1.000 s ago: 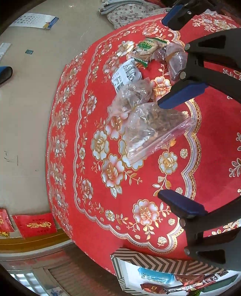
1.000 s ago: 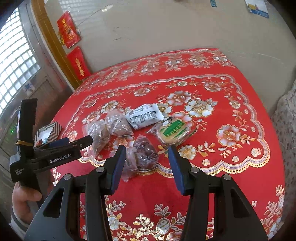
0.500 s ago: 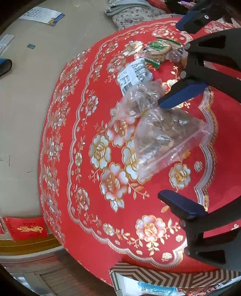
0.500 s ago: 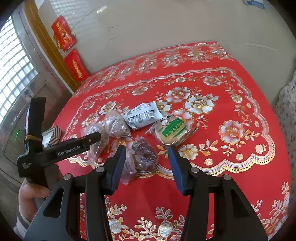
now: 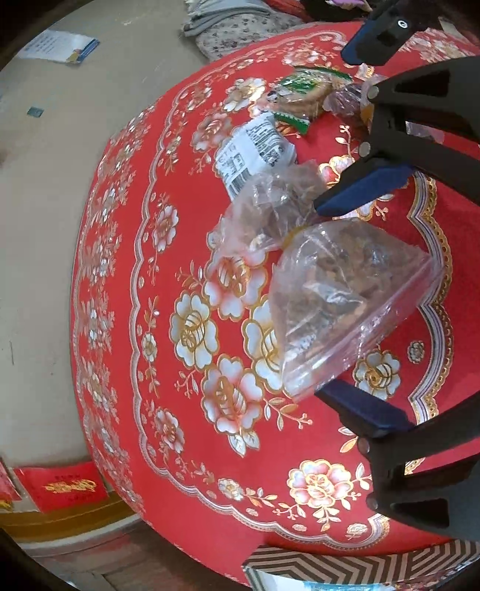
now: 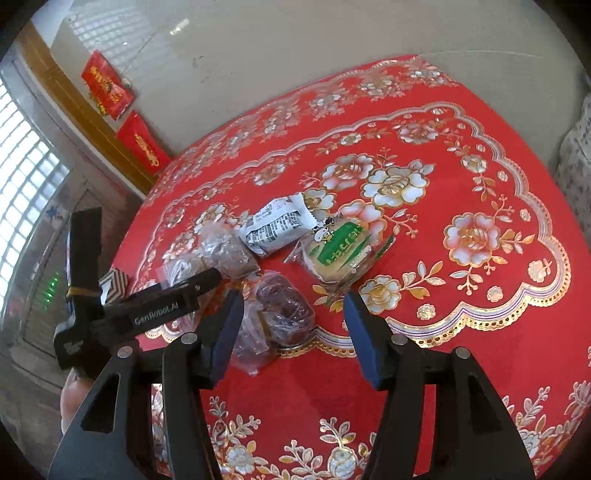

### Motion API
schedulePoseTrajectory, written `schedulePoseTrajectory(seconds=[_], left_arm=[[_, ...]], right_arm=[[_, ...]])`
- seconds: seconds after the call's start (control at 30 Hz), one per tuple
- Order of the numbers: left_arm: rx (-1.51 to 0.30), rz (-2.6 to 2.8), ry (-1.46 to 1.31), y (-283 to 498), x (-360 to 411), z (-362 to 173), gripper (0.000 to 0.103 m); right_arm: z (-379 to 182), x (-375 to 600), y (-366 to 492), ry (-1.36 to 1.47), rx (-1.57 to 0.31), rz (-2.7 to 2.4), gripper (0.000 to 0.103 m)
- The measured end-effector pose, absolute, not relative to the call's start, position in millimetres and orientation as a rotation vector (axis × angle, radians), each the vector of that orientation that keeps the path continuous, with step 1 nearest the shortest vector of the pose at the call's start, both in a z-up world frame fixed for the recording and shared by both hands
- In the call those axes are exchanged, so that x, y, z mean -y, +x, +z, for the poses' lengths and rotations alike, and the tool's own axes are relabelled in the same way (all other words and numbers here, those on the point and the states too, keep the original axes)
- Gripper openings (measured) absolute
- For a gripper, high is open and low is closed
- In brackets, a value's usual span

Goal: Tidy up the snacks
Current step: 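Grasp a clear nut bag with left tool while right tool grasps a dark nut bag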

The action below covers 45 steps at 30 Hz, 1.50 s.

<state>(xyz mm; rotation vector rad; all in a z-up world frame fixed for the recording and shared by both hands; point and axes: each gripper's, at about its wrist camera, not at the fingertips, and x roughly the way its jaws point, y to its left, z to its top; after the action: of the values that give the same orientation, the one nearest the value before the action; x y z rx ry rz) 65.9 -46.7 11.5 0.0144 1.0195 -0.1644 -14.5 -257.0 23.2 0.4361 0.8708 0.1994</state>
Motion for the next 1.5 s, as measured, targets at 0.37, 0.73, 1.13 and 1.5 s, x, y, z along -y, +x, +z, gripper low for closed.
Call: schedulePoseTrajectory(seconds=[0.37, 0.73, 1.13, 1.5], left_arm=[[-1.016, -0.207, 0.022, 58.0, 40.4, 14.5, 0.057], [-1.019, -0.214, 0.014, 50.1, 32.0, 15.2, 0.057], [-1.016, -0.194, 0.049, 49.3, 36.7, 13.3, 0.059], [-0.990, -0.206, 0.020, 36.5, 26.3, 17.4, 0.045]], right_arm=[[16.6, 219.6, -3.2, 0.317, -0.903, 0.180, 0.057], [26.8, 194.5, 11.8, -0.123, -0.904, 0.430, 0.061], [0.4, 179.9, 24.8, -0.274, -0.972, 0.474, 0.077], [11.6, 184.6, 1.9, -0.177, -0.883, 0.429, 0.075]])
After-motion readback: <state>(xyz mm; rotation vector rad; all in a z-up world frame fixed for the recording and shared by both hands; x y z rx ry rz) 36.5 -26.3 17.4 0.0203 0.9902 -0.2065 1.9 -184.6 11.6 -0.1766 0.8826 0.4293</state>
